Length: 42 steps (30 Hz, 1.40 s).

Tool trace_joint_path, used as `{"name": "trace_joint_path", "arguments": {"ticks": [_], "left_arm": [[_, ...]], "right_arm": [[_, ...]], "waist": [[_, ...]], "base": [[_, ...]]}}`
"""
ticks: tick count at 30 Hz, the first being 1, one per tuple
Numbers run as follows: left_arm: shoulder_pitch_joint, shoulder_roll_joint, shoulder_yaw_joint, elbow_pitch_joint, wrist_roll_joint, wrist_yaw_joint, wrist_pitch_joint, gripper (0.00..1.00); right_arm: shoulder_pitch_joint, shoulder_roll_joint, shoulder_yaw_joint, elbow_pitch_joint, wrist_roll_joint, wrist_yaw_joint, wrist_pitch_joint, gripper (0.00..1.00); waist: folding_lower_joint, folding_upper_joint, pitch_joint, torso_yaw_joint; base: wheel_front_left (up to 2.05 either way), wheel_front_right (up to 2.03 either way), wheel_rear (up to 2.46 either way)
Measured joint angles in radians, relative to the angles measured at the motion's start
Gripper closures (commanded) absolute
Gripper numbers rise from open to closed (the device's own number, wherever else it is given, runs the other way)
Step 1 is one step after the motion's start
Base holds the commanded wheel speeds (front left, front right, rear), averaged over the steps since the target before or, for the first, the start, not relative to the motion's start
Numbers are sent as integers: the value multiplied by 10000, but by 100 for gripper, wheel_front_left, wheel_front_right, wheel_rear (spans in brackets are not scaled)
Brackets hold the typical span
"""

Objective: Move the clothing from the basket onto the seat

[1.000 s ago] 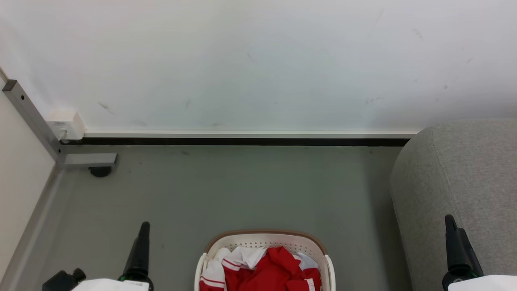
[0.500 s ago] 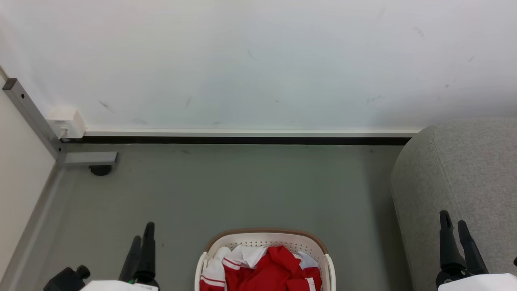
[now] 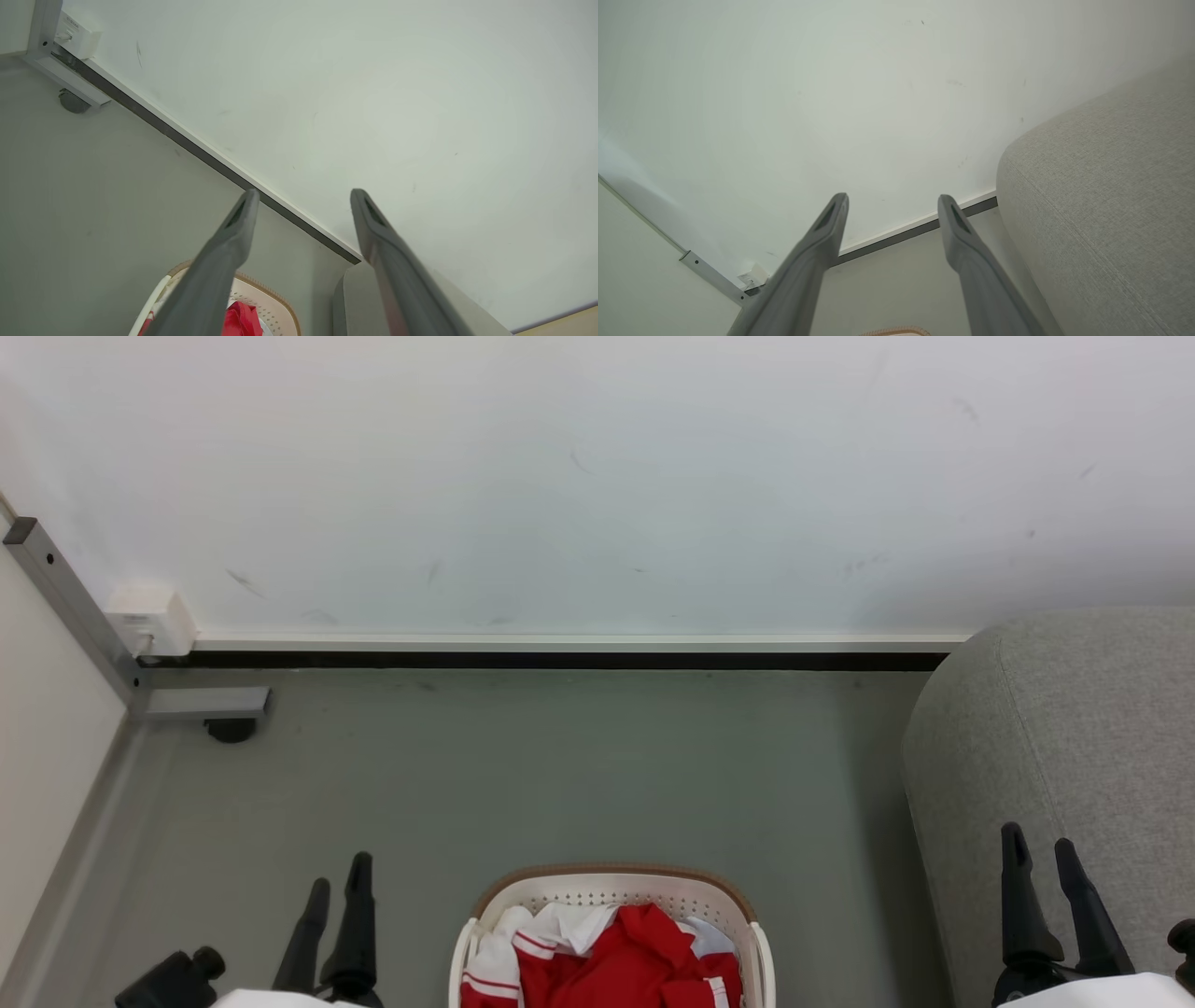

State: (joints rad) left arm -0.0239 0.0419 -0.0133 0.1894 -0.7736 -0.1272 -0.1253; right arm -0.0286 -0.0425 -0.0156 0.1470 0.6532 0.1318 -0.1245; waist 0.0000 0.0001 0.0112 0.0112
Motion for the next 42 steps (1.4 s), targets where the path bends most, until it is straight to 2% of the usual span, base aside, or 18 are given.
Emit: {"name": "trace_joint_path", "arguments": {"ticks": [30,42], "left_arm": [[231,17,-416,-270,2803,-4,-725,0],[280,23,-550,-414,3870,-15,-966,0]], "right_arm": [[184,-23,151,-71,-2857,0,-721,0],[219,-31,92,-69,-3672,0,-976,0]], "waist": [[0,0,-17,43],[0,0,6,76]], "base": [[0,0,0],[0,0,0]]}}
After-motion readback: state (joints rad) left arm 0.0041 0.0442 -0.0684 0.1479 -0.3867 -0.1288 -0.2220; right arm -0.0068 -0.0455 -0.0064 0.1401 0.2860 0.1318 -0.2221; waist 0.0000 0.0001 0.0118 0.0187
